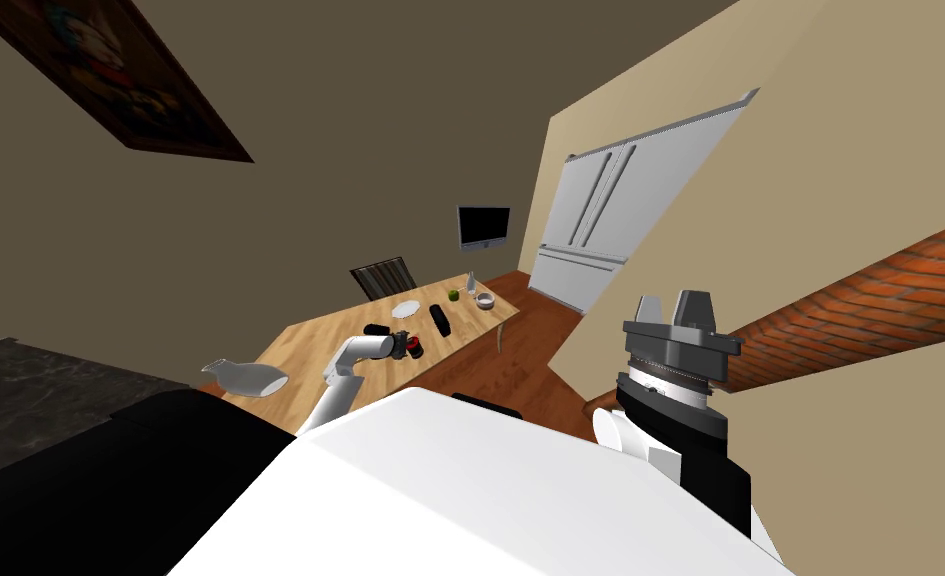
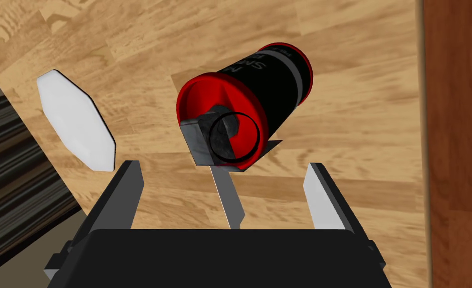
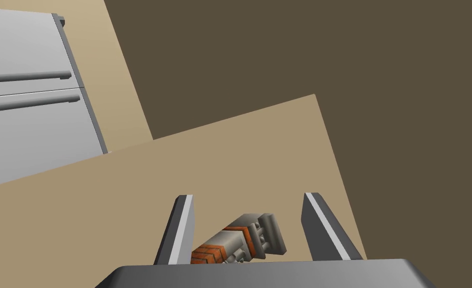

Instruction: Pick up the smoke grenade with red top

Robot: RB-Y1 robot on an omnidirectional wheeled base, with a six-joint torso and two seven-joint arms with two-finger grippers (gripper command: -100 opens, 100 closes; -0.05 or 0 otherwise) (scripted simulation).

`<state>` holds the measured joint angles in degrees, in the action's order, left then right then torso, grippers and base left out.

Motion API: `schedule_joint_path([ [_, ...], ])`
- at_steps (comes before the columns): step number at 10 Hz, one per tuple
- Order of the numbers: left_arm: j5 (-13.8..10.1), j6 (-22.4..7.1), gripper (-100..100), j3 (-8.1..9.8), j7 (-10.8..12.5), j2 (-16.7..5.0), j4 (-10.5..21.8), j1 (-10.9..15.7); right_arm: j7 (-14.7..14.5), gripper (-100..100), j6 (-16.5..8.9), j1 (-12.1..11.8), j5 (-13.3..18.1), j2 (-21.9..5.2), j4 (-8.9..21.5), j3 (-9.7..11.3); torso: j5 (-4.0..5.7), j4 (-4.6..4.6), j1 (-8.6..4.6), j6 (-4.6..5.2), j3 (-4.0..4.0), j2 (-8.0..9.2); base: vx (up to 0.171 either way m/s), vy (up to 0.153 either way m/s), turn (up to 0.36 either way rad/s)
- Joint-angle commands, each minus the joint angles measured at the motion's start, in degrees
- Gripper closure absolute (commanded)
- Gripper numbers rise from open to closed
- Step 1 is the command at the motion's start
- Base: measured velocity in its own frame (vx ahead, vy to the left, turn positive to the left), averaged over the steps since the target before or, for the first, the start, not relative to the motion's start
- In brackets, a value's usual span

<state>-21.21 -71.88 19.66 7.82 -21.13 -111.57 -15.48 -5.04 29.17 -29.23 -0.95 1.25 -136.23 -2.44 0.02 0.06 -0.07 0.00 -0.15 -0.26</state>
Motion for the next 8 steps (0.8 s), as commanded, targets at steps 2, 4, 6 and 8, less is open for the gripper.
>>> schedule_joint_path([
  [2, -0.3, -3.0, -100, 0.56, 0.2, -0.4, 1.4, 0.2, 0.0, 0, 0.0, 0.0, 0.0, 0.0, 0.0, 0.0, -0.01, 0.00, 0.04, -0.01, 0.01, 0.01, 0.067, -0.008, -0.016],
  [4, -0.4, -2.8, -100, 0.57, 0.1, -0.4, 1.7, 0.2, 0.0, 0, 0.0, 0.0, 0.0, 0.0, 0.0, 0.0, -0.02, 0.00, 0.11, 0.00, 0.00, -0.01, 0.050, 0.013, -0.009],
  [6, 0.1, -1.2, -100, 0.15, -0.1, -0.1, 3.8, 0.7, 0.0, 0, 0.0, 0.0, 0.0, 0.0, 0.0, 0.0, -0.02, -0.04, 0.08, -0.01, 0.11, 0.20, 0.007, 0.005, -0.008],
  [8, 0.6, 0.5, -100, -0.27, -0.4, 0.2, 5.8, 1.2, 0.0, 0, 0.0, 0.0, 0.0, 0.0, 0.0, 0.0, -0.03, -0.05, 0.11, 0.00, 0.13, 0.23, 0.009, 0.013, -0.012],
])
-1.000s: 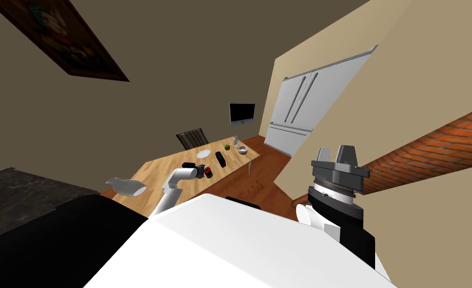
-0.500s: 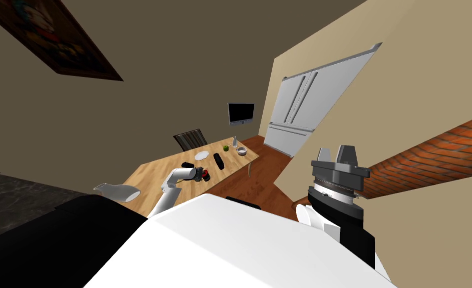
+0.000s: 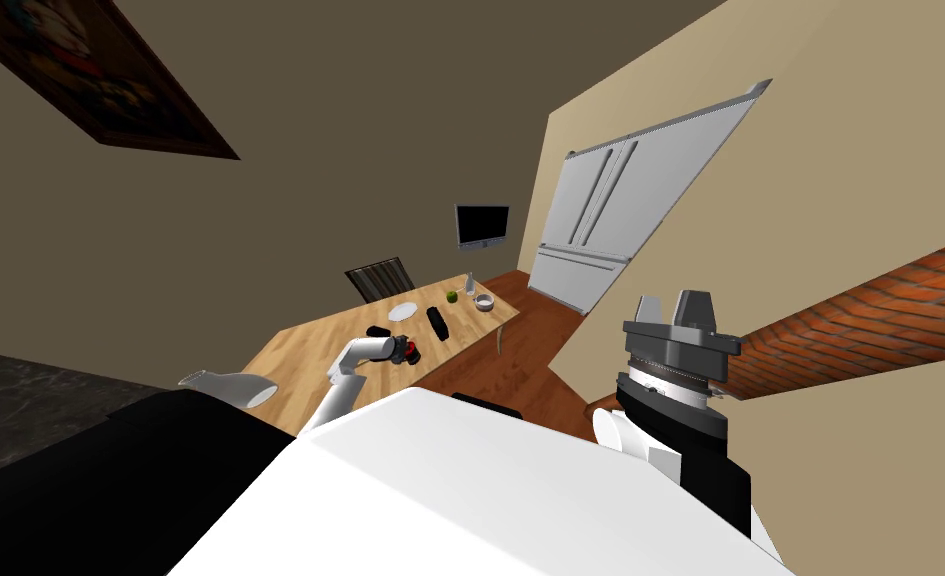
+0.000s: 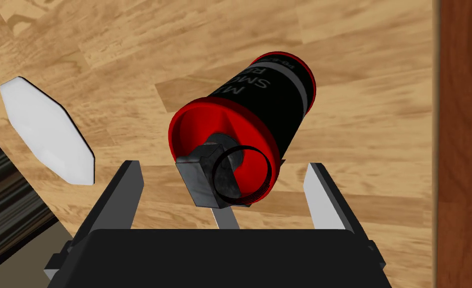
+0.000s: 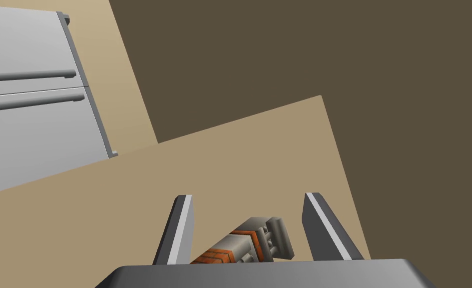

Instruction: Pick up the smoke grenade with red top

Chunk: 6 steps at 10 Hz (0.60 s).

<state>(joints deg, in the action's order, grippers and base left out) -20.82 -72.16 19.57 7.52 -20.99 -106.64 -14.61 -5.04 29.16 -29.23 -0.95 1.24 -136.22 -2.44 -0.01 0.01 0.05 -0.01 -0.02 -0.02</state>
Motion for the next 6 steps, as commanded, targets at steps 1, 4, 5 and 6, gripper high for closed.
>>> schedule_joint_path([
  [1, 0.4, 1.6, -100, -0.38, -0.2, 0.2, 1.9, 0.5, 0.0, 0, 0.0, 0.0, 0.0, 0.0, 0.0, 0.0, 0.00, 0.00, 0.00, 0.00, 0.00, 0.00, 0.009, 0.013, -0.008],
  [4, 0.3, 1.2, 100, -0.28, -0.2, 0.2, 1.5, 0.3, 0.0, 0, 0.0, 0.0, 0.0, 0.0, 0.0, 0.0, 0.04, -0.04, -0.03, 0.03, 0.02, 0.01, 0.001, 0.002, -0.001],
  [5, 0.2, 1.2, 100, -0.23, -0.1, 0.2, 1.5, 0.4, 0.0, 0, 0.0, 0.0, 0.0, 0.0, 0.0, 0.0, 0.04, -0.01, -0.06, 0.04, 0.02, 0.02, 0.000, 0.000, 0.000],
  [6, 0.2, 1.2, 100, -0.24, -0.1, 0.2, 1.5, 0.4, 0.0, 0, 0.0, 0.0, 0.0, 0.0, 0.0, 0.0, 0.05, -0.02, -0.07, 0.04, 0.02, 0.02, 0.000, 0.000, 0.000],
])
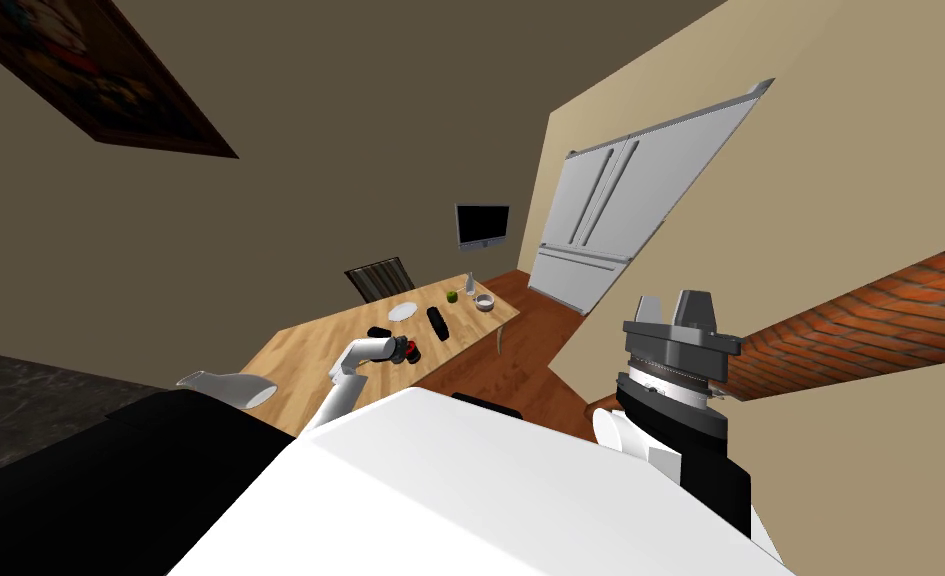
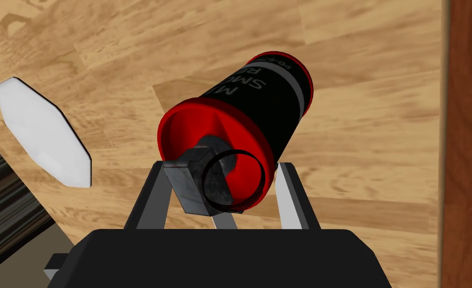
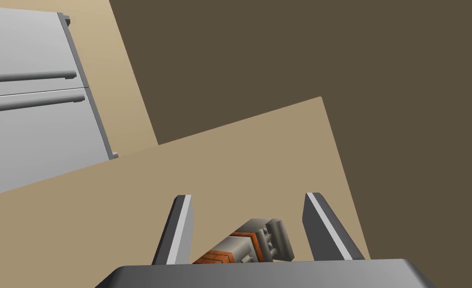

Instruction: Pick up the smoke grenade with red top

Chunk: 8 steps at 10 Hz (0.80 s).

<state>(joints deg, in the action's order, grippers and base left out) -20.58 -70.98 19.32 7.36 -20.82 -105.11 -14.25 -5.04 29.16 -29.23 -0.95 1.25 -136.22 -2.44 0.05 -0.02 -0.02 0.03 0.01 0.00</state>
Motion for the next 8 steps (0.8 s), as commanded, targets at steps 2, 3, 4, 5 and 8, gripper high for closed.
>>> schedule_joint_path([
  [2, 0.0, 0.0, 0, -0.01, 0.0, 0.0, 0.0, 0.0, 0.0, 0, 0.0, 0.0, 0.0, 0.0, 0.0, 0.0, 0.01, -0.01, -0.01, -0.01, 0.01, 0.01, 0.000, 0.000, 0.000],
  [3, -0.3, -1.3, 100, 0.29, 0.2, -0.2, -1.6, -0.3, 0.0, 0, 0.0, 0.0, 0.0, 0.0, 0.0, 0.0, 0.01, -0.01, -0.01, -0.01, 0.01, 0.01, -0.005, -0.009, 0.013],
  [4, -0.5, -2.2, 100, 0.50, 0.3, -0.4, -2.7, -0.6, 0.0, 0, 0.0, 0.0, 0.0, 0.0, 0.0, 0.0, 0.05, -0.04, -0.07, -0.01, 0.04, 0.04, -0.008, -0.012, 0.012],
  [5, -0.8, -3.0, 100, 0.71, 0.5, -0.6, -3.7, -0.8, 0.0, 0, 0.0, 0.0, 0.0, 0.0, 0.0, 0.0, 0.06, -0.05, -0.11, -0.02, 0.06, 0.08, -0.011, -0.014, 0.008],
  [8, -0.9, -3.3, 0, 0.77, 0.5, -0.7, -3.8, -0.7, 0.0, 0, 0.0, 0.0, 0.0, 0.0, 0.0, 0.0, 0.06, -0.06, -0.09, -0.03, 0.08, 0.09, -0.004, -0.004, 0.004],
])
